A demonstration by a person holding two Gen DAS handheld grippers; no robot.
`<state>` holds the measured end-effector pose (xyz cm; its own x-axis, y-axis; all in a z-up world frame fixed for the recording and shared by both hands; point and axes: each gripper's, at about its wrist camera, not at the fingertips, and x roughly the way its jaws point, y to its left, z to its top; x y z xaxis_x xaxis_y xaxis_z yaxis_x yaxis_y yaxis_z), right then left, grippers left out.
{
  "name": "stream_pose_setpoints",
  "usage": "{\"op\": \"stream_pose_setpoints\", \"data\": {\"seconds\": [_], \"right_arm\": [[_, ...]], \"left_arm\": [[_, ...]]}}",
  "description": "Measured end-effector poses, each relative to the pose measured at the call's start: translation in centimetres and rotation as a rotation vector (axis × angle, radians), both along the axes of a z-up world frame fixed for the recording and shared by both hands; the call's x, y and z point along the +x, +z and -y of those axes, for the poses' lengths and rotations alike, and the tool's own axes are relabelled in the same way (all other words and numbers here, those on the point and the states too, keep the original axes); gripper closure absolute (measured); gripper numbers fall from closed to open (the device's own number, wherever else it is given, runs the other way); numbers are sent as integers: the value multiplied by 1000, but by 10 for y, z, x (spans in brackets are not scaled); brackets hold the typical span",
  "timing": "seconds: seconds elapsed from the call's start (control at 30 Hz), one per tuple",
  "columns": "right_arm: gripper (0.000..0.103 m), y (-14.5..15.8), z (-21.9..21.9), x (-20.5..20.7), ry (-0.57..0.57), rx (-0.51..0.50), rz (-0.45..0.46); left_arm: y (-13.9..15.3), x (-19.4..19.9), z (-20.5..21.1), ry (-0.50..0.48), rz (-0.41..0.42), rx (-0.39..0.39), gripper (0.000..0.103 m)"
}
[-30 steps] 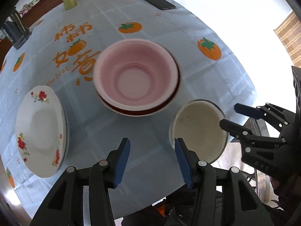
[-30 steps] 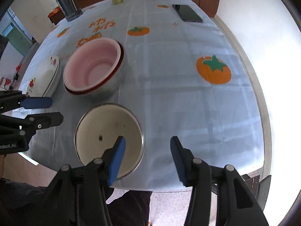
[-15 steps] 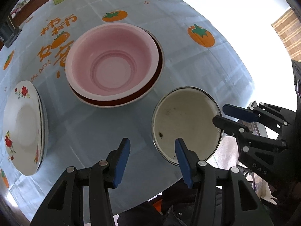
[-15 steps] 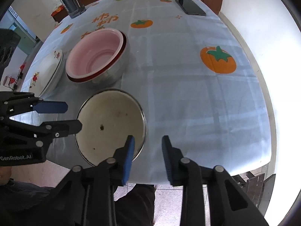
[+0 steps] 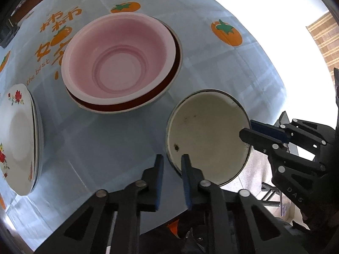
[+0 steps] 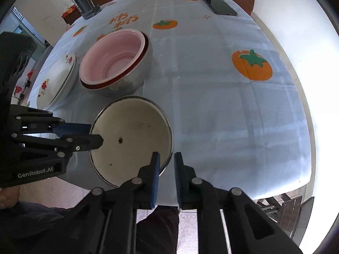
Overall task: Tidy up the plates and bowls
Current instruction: 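Close both grippers on the cream enamel bowl rim, then lift the cream enamel bowl with both grippers over the pink bowl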
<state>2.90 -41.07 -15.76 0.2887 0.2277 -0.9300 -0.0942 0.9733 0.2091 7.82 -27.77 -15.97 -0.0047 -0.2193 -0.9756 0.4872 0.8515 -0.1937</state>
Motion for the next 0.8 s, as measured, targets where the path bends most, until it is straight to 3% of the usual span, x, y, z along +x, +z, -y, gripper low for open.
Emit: {"op": "stream_pose_setpoints", "data": {"seconds": [0.47, 0.8], "right_arm": [[92, 4, -3, -3, -18, 2, 2], [92, 22, -7, -4, -11, -1, 30]], "left_arm": [[8, -2, -4, -16, 20, -10, 89], [23, -5, -8, -27, 64, -16, 89]]}}
